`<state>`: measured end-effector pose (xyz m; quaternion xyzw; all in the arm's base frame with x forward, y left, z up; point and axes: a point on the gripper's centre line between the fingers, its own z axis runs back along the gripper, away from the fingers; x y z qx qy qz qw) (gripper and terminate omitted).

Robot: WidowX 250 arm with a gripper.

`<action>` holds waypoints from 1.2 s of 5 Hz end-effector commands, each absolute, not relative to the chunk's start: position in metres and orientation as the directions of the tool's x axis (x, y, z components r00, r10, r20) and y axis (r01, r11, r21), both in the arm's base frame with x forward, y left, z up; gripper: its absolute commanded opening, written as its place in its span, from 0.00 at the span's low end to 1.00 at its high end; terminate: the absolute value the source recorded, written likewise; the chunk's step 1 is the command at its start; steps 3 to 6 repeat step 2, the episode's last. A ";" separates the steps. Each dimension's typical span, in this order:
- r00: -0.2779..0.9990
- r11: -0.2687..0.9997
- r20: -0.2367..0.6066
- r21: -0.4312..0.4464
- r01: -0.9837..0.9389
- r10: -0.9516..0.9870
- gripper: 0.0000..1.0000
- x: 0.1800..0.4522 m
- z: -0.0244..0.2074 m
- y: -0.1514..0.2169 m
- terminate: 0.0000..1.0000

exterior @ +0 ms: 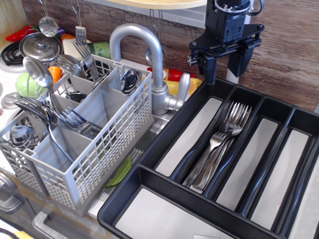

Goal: Put fork from basket to tray

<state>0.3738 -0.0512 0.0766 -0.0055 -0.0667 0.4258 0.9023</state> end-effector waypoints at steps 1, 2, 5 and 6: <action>0.635 0.652 0.154 -0.127 -0.747 0.757 1.00 0.377 0.103 -0.052 0.00; 0.635 0.652 0.154 -0.127 -0.747 0.757 1.00 0.377 0.103 -0.052 1.00; 0.635 0.652 0.154 -0.127 -0.747 0.757 1.00 0.377 0.103 -0.052 1.00; 0.635 0.652 0.154 -0.127 -0.747 0.757 1.00 0.377 0.103 -0.052 1.00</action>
